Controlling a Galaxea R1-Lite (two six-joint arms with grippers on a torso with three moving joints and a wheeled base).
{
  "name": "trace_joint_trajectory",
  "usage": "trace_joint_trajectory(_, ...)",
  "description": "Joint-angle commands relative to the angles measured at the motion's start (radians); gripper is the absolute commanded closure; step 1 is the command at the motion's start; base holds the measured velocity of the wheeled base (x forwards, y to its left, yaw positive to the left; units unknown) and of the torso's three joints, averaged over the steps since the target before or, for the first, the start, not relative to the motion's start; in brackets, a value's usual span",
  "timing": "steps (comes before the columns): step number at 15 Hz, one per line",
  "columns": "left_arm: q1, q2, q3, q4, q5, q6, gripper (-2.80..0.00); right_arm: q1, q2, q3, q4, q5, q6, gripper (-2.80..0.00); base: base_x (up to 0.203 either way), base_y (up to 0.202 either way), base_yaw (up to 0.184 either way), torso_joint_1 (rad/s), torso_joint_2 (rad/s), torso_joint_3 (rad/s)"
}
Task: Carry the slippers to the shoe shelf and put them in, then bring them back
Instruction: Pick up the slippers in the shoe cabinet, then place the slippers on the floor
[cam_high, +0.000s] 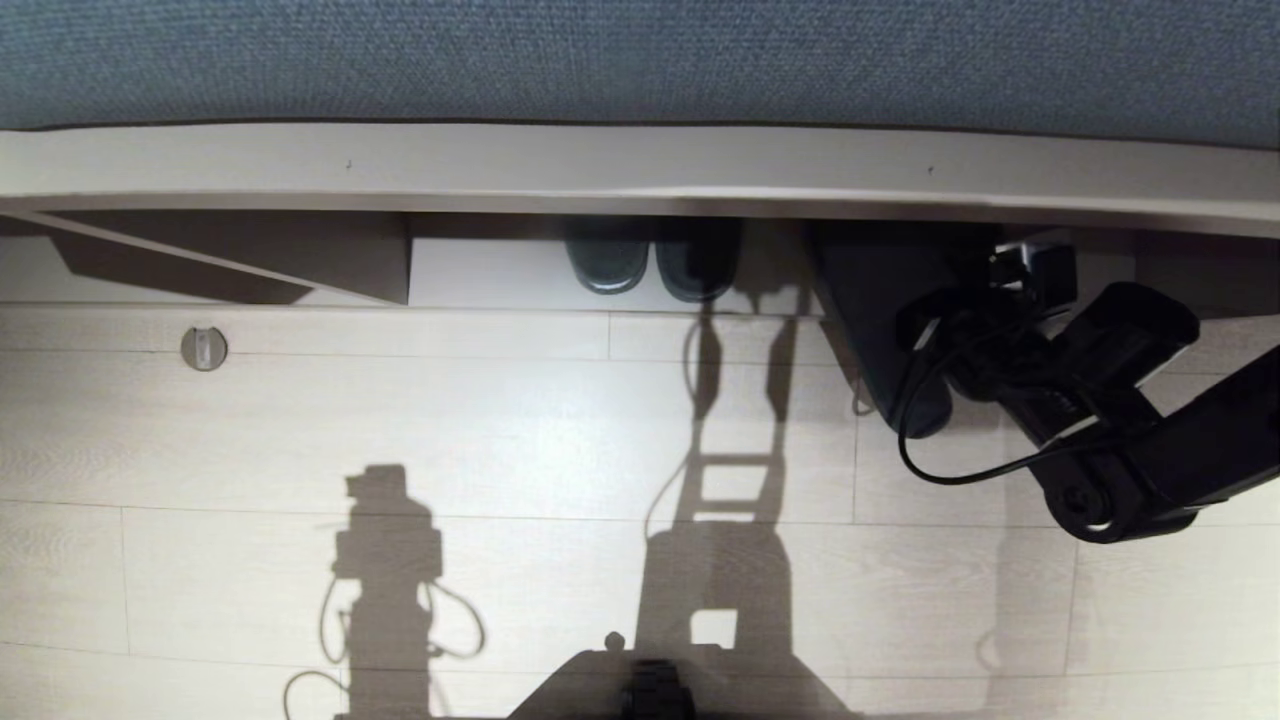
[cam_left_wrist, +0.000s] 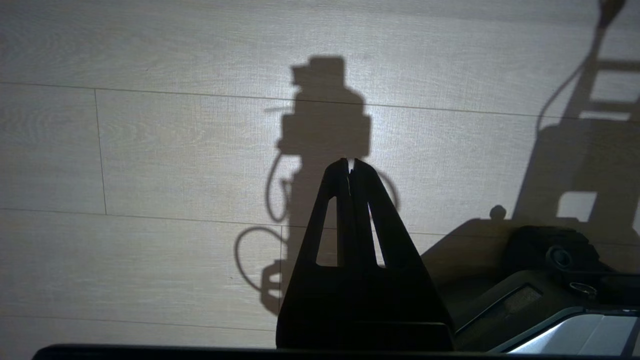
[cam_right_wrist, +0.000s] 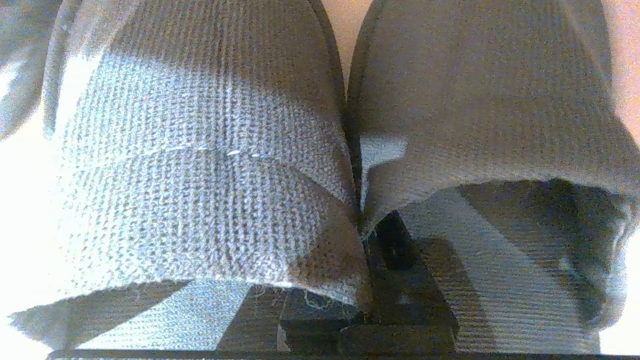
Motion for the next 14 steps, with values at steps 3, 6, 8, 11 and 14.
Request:
trace_joint_trajectory(3,0.000,0.001,0.001,0.000,0.000,-0.001,0.00,0.001,-0.193,0.246,-0.008,0.006,0.021,0.00,0.000,0.000,0.000,0.000,0.00,0.000)
trace_joint_trajectory(6,0.000,0.001,0.000,0.000,0.001,-0.001,0.00,0.001,-0.337,0.444,-0.005,0.009,0.031,0.00,0.000,0.000,0.000,0.000,0.00,0.000)
trace_joint_trajectory(8,0.000,0.001,0.000,0.000,0.000,-0.001,0.00,0.001,-0.429,0.555,0.003,0.033,0.035,0.00,0.000,0.000,0.000,0.000,0.00,0.000)
trace_joint_trajectory(11,0.000,0.001,0.000,0.000,0.001,-0.001,0.00,0.001,-0.570,0.661,0.041,0.053,0.049,0.00,0.000,0.000,0.000,0.000,0.00,0.000)
trace_joint_trajectory(14,0.000,0.001,0.000,0.000,0.001,-0.001,0.00,0.000,-0.746,0.734,0.100,0.050,0.051,0.00,0.000,0.000,0.000,0.000,0.00,0.000)
